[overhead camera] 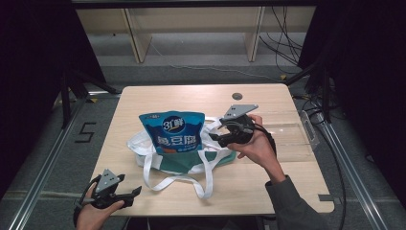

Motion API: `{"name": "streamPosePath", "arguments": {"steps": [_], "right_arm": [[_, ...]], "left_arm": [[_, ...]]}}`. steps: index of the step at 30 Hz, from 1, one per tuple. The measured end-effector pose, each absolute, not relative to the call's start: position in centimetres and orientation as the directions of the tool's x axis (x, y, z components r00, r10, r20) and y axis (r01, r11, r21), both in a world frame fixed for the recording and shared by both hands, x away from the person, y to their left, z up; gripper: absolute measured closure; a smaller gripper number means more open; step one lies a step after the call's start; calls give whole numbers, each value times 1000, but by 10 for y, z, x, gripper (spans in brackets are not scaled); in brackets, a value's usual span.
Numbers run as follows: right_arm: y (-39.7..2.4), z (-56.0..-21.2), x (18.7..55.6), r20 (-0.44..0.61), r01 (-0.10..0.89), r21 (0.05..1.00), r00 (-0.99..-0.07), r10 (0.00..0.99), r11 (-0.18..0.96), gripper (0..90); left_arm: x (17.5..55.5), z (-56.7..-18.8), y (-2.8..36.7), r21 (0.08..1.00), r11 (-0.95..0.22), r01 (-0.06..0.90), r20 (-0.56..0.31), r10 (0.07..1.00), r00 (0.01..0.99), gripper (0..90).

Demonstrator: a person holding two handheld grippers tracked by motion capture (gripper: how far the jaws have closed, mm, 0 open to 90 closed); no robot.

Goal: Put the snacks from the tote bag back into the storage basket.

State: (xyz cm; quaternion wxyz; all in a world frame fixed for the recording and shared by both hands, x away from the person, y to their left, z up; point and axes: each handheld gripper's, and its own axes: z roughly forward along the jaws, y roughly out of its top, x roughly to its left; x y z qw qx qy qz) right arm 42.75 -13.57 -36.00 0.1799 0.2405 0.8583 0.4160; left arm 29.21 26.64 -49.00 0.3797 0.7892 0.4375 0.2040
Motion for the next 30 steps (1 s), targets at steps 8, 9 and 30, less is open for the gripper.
{"name": "streamPosePath", "arguments": {"steps": [8, 9, 30], "right_arm": [[-123, -334, 427, -118, 238, 767, -860, 496, 595, 284], [-123, -334, 427, -118, 238, 767, -860, 496, 595, 284], [-75, -291, 440, -174, 148, 699, -914, 367, 699, 321]], "left_arm": [[292, -492, 265, 788, -306, 535, -26, 851, 525, 210], [292, -493, 264, 787, -297, 540, -35, 853, 520, 210], [293, -494, 263, 780, -333, 531, -8, 842, 539, 213]]}}
